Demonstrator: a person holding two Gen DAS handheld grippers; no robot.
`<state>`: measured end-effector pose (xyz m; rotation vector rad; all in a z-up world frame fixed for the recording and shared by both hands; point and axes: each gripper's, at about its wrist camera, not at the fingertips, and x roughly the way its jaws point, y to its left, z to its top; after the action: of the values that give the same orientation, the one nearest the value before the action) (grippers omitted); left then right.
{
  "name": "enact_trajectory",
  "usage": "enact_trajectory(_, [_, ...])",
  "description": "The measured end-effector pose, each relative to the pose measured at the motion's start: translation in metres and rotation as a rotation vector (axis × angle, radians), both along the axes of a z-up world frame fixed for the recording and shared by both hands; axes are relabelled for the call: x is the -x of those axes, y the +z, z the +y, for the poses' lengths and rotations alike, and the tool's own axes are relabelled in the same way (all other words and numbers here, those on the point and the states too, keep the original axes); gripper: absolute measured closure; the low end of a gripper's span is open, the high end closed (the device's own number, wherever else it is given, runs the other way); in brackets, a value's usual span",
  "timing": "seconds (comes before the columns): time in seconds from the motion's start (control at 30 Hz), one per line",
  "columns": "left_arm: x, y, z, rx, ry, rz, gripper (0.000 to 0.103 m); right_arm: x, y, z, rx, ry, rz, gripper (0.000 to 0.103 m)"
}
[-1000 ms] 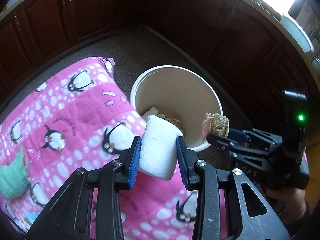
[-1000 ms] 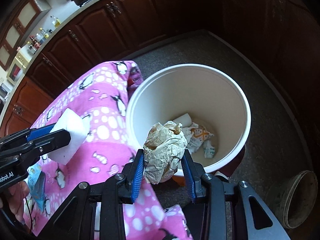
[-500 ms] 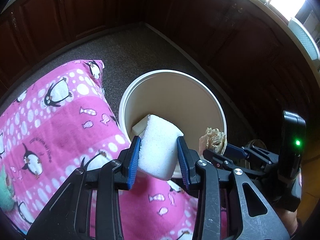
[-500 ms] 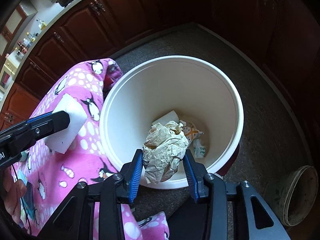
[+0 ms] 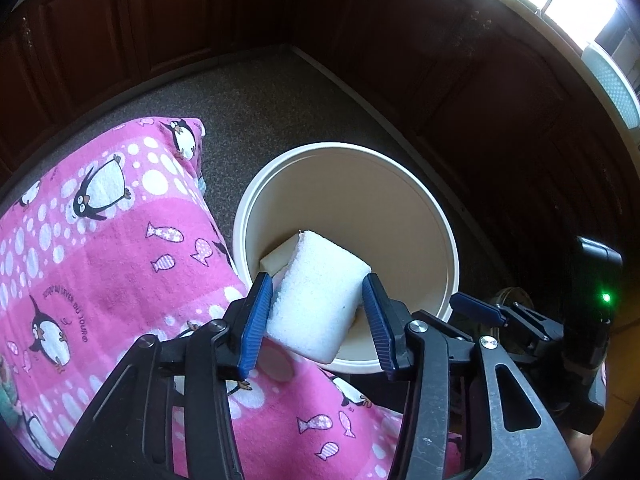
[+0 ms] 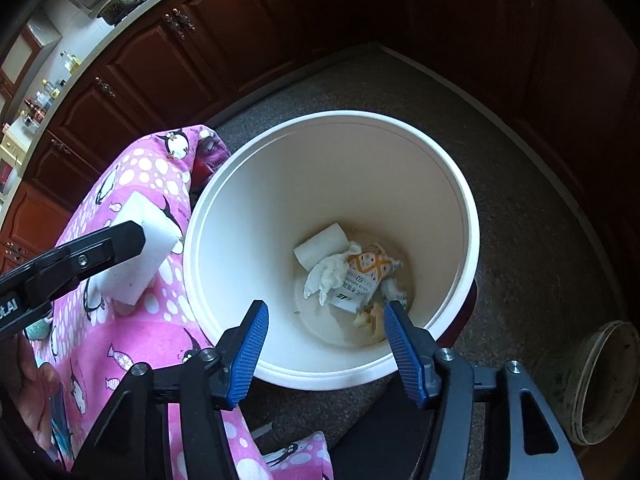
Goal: Collect trash
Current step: 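Open the right tool dropping the paper while the left tool releases the foam block into the bin, then move both open tools back over the cartons and blue bag on the table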
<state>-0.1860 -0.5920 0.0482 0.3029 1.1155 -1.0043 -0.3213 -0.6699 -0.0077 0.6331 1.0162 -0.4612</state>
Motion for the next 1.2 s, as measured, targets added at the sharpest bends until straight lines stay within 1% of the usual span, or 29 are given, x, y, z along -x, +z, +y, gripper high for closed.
enact_trajectory(0.07, [-0.001, -0.002, 0.000, -0.001, 0.002, 0.003, 0.053, 0.001, 0.001, 0.001, -0.004, -0.001, -0.004, 0.045])
enact_trajectory(0.13, [-0.001, -0.002, 0.000, 0.003, 0.002, 0.004, 0.047, 0.001, 0.001, 0.002, -0.004, 0.001, -0.003, 0.045])
enact_trajectory(0.23, [-0.004, -0.004, 0.000, 0.007, 0.004, 0.003, 0.043, 0.000, 0.001, 0.003, -0.012, 0.000, -0.001, 0.045])
enact_trajectory(0.37, [-0.002, 0.001, 0.003, 0.015, 0.007, 0.005, 0.036, 0.003, 0.002, 0.003, -0.016, -0.004, -0.003, 0.045])
enact_trajectory(0.63, [0.000, 0.007, 0.007, 0.015, 0.011, -0.002, 0.036, 0.006, 0.006, 0.002, -0.010, -0.011, -0.003, 0.045])
enact_trajectory(0.87, [0.005, 0.016, 0.020, 0.017, 0.015, -0.016, 0.036, 0.005, 0.012, 0.010, -0.003, -0.004, -0.012, 0.044])
enact_trajectory(1.03, [0.008, 0.030, 0.039, 0.017, 0.032, -0.053, 0.036, 0.003, 0.027, 0.021, 0.015, 0.011, -0.028, 0.044])
enact_trajectory(1.13, [0.008, 0.040, 0.055, 0.005, 0.049, -0.075, 0.036, 0.002, 0.041, 0.031, 0.032, 0.025, -0.049, 0.044])
enact_trajectory(1.2, [0.008, 0.047, 0.068, 0.007, 0.059, -0.091, 0.036, 0.001, 0.050, 0.037, 0.042, 0.032, -0.062, 0.040])
